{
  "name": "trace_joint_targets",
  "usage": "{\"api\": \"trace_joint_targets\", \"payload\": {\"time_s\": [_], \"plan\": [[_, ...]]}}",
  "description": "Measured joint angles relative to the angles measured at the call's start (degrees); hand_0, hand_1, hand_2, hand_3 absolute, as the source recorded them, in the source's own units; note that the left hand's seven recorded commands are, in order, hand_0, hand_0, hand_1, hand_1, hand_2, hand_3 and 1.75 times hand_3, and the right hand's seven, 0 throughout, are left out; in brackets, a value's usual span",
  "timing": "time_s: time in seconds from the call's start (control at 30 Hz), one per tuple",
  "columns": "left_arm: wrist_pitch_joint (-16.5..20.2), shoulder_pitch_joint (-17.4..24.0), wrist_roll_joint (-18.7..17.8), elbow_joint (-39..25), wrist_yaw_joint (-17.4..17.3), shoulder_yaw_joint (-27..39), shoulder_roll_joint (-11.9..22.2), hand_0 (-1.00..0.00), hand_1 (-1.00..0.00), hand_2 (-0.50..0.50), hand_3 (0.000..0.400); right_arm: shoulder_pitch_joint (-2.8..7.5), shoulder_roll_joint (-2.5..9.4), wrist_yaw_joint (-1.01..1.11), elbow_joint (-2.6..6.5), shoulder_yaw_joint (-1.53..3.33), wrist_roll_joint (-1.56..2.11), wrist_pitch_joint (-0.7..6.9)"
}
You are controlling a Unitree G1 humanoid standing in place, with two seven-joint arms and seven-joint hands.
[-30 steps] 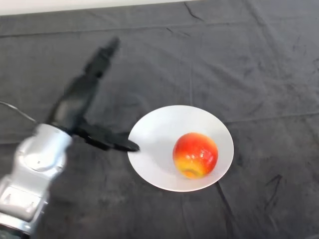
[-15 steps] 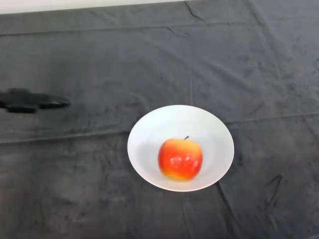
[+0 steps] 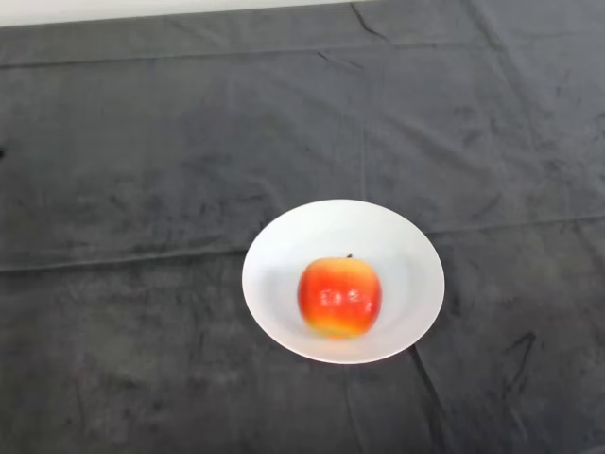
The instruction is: Move the apple to the plate
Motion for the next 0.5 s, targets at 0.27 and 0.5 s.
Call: {"api": "trace_joint_targets", "payload": {"time_s": [0.27, 0.5], "plan": [[-2.0, 0.0, -0.5, 0.6, 2.3, 2.2, 1.1, 0.0, 0.0, 0.0, 0.0, 0.0, 0.0, 0.0, 0.02, 0.01, 0.0, 0.0], [-2.2, 0.0, 1.2, 1.1, 3.9, 2.2, 1.1, 0.0, 0.0, 0.0, 0.0, 0.01, 0.0, 0.0, 0.04, 0.01, 0.0, 0.0]]}}
